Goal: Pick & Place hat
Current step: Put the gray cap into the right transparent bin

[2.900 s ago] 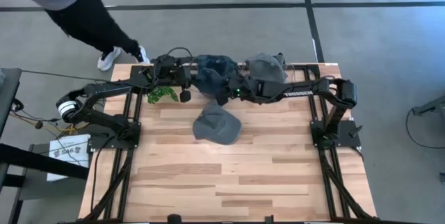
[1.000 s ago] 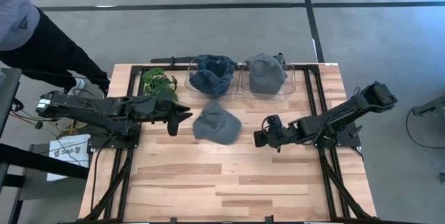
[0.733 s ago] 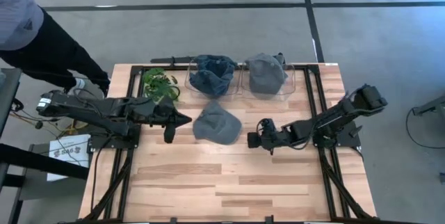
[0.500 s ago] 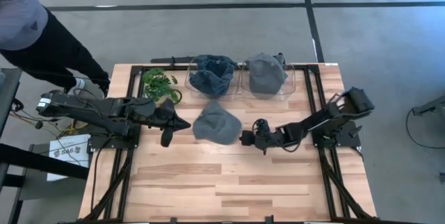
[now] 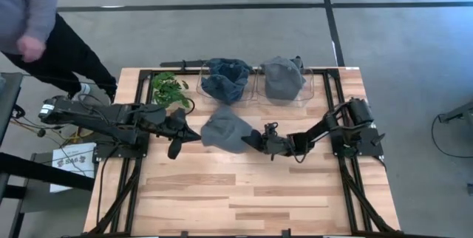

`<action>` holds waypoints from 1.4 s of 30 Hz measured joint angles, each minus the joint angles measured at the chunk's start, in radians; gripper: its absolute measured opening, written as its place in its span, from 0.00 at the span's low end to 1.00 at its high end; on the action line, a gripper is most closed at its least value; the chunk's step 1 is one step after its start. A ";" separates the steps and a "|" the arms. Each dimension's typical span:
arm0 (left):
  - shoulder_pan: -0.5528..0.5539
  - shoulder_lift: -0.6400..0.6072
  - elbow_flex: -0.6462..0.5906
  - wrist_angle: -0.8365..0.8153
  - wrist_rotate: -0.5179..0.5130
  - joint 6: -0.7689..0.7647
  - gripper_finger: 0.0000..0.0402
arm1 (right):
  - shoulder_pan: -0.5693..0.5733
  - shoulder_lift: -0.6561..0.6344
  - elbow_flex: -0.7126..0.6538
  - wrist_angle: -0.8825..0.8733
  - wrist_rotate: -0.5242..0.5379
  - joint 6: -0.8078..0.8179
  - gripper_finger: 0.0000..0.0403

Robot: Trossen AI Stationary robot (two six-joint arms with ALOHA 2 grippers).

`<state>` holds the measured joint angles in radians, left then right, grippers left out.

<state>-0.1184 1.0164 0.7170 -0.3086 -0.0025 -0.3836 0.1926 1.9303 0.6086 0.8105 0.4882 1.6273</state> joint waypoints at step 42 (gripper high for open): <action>0.118 0.085 0.000 0.597 -0.243 -0.243 0.69 | 0.343 -0.972 -0.009 -0.413 0.540 -1.115 0.01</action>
<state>-0.0006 1.1010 0.7166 0.2883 -0.2452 -0.6270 0.5352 0.9588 0.5995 0.3976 1.0282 0.5126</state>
